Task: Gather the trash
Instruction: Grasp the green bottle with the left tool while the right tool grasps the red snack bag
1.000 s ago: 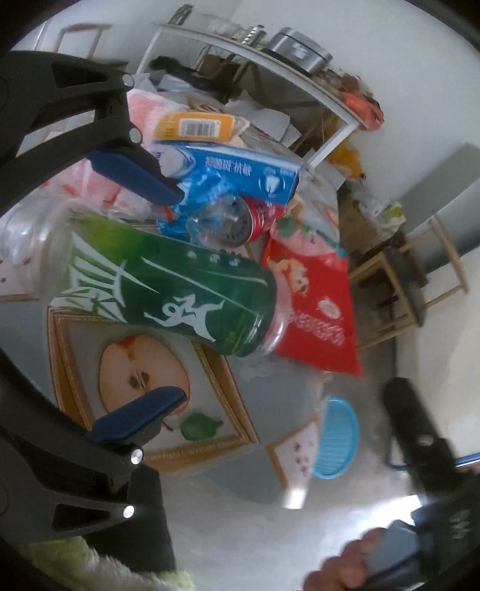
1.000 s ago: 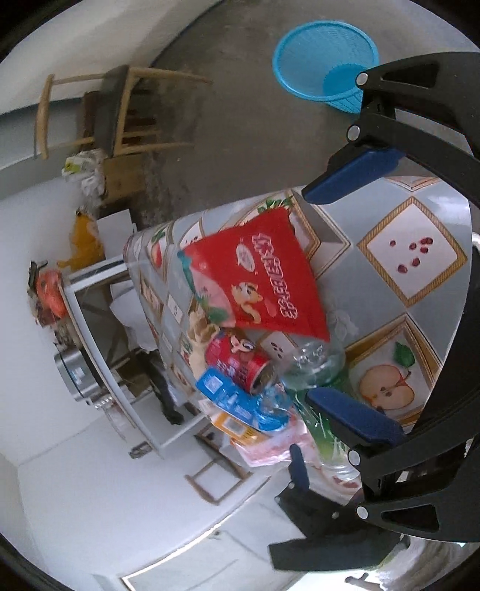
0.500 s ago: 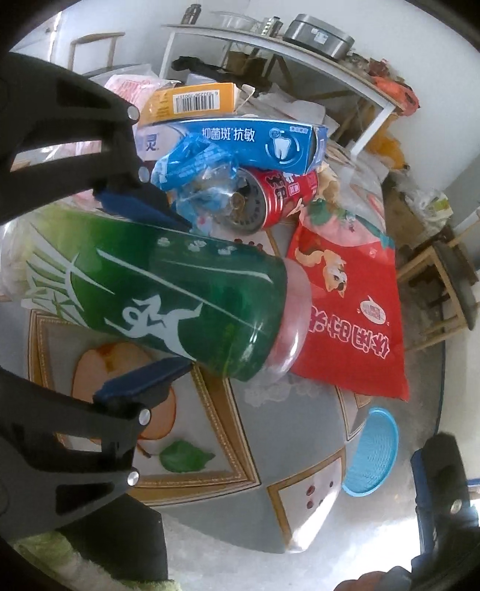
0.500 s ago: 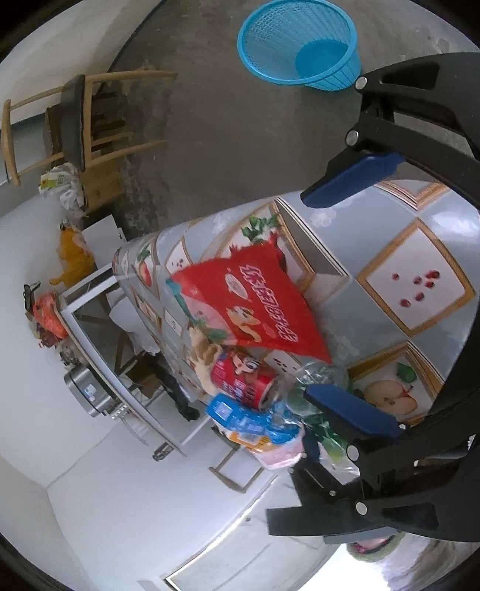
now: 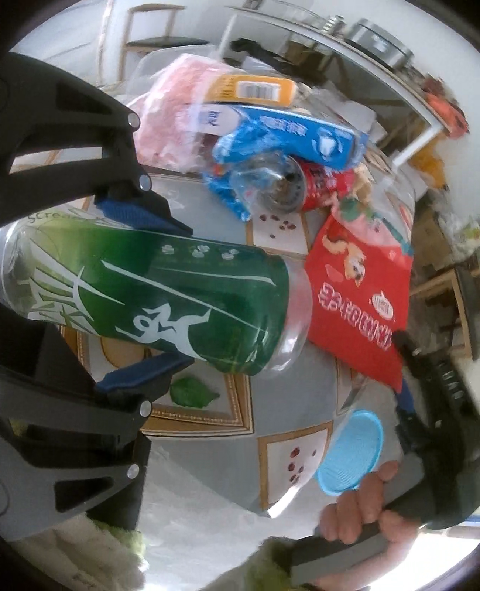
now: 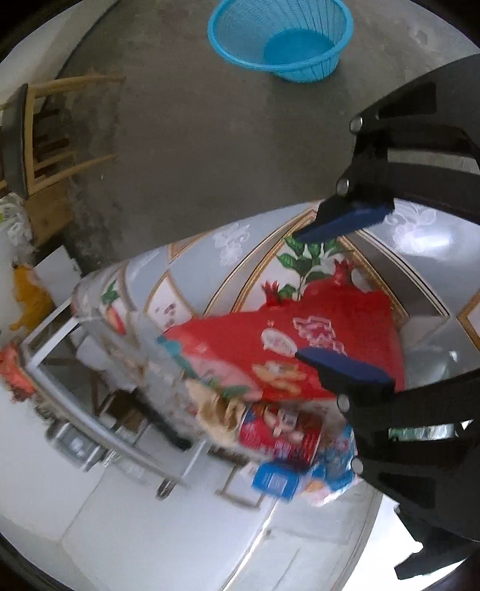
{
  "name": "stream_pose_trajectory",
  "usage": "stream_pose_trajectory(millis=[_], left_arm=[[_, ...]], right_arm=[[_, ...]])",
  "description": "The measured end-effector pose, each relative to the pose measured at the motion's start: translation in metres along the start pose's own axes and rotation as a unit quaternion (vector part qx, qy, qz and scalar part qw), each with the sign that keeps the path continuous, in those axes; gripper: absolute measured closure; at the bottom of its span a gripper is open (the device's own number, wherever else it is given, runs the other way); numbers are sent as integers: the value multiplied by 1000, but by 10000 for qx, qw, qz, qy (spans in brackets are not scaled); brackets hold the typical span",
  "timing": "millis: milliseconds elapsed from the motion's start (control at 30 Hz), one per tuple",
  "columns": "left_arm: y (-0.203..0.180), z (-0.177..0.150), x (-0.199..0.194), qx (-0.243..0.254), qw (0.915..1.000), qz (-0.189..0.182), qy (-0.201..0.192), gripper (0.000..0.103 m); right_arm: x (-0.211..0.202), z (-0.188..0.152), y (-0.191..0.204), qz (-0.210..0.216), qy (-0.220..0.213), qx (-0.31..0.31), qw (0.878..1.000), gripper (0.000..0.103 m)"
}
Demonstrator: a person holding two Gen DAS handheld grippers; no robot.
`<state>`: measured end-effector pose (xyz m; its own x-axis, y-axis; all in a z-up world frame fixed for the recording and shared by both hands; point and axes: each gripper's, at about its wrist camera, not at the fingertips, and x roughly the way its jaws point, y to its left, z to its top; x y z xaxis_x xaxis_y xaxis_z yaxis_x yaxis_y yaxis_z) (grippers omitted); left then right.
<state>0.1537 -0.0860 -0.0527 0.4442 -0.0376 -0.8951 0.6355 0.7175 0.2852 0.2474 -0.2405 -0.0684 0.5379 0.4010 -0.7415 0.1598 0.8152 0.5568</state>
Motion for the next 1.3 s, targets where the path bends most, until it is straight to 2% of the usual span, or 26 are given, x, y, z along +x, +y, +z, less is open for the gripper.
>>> stream_pose_trajectory(millis=[33,100,300,467,633,667,700,767,800,900,1133,1233,1300], left_arm=[[2,-3,-2,-88,10000,14,-14,44],[10,-5,-1,-449,9990,12,-50,45],[37,-17,-1,-1396,9898,-272,-94,46],[44,-22,-1,-1747,9836,-420,-137,47],[37,-25,-4,-1764,9833,-407,-184,47],[36,-25,-5,-1770,9831,-415,-195,48],[35,-25,-5,-1770,9831,-411,-200,48],[33,-27,-8,-1766,9833,-397,-209,47],[32,-27,-8,-1764,9833,-395,-213,47],[32,-25,-7,-1769,9832,-404,-209,47],[40,-22,-5,-1908,9799,-553,-180,47],[46,-21,-3,-2025,9769,-667,-163,47],[49,-21,-2,-2099,9748,-740,-155,47]], right_arm=[[0,-2,1,-27,27,-39,10000,67],[-1,-7,5,-71,71,-109,9999,87],[-32,-36,-1,-61,131,-241,9996,93],[-63,-70,-13,25,402,-242,9989,93],[-75,-99,-19,555,830,-171,9949,91],[-75,-101,-20,553,843,-174,9947,85],[-77,-101,-23,491,788,-141,9956,70],[-79,-96,-27,545,631,-68,9965,53],[-78,-91,-30,693,576,-15,9959,52],[-68,-78,-27,808,546,62,9952,52],[-28,-44,-11,694,724,-80,9949,53],[-23,-40,-4,490,717,-219,9960,61],[-23,-39,-1,466,722,-246,9960,70]])
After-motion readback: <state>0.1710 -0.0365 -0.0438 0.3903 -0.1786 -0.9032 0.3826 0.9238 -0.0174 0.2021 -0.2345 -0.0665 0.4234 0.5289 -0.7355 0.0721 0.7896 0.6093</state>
